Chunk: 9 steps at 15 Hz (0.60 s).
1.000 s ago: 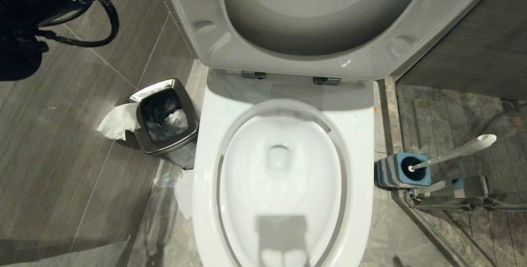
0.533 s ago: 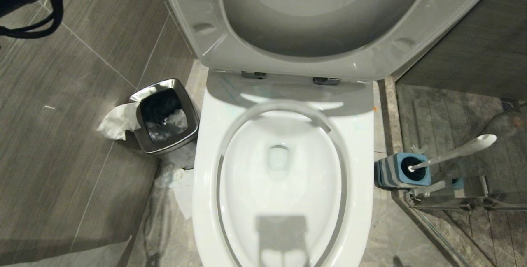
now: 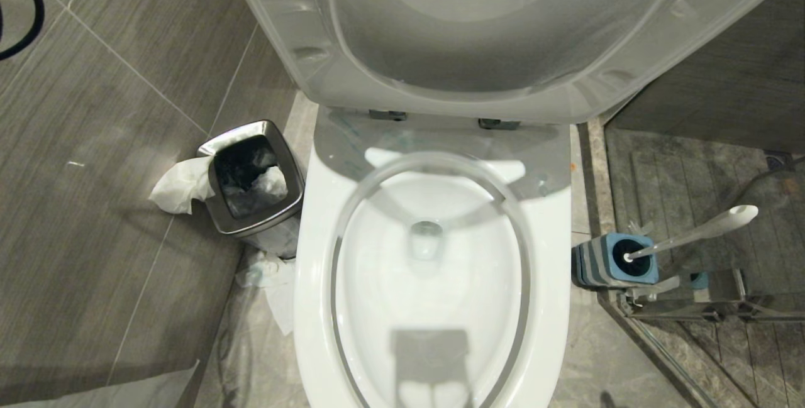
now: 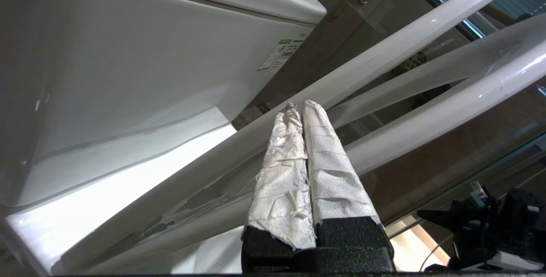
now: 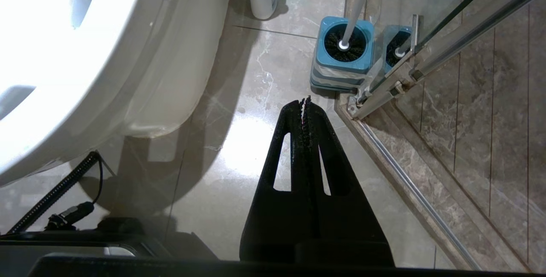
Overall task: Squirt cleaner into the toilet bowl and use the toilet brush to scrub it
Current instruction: Close the toilet lid
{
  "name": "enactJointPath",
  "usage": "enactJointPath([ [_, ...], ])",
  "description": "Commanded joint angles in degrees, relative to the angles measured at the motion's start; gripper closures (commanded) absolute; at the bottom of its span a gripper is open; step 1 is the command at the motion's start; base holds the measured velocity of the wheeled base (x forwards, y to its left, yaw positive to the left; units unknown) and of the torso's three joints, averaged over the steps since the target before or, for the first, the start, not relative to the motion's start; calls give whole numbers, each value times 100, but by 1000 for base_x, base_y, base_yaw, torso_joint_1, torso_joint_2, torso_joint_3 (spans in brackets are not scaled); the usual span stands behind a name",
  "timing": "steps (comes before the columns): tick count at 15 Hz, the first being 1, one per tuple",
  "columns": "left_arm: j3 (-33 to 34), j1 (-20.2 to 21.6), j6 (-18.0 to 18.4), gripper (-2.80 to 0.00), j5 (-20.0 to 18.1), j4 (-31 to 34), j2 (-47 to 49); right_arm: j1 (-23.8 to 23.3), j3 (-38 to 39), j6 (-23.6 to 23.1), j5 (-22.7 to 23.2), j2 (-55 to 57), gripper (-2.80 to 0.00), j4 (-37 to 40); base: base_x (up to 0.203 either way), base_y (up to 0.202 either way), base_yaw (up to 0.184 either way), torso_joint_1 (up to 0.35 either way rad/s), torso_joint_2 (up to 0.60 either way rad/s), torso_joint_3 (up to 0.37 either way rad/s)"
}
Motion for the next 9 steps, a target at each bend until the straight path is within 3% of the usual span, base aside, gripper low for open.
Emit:
enactJointPath([
  [1, 19, 10, -54, 0, -40, 125, -234, 1, 1, 3, 1, 4, 0, 0, 0, 0, 0, 0, 0, 0],
  [6, -223, 176, -237, 0, -33, 788, -397, -1, 1, 2, 1, 4, 0, 0, 0, 0, 0, 0, 0, 0],
  [9, -410, 236, -237, 0, -29, 1028, -418, 6, -1, 11, 1, 4, 0, 0, 0, 0, 0, -1, 2, 126],
])
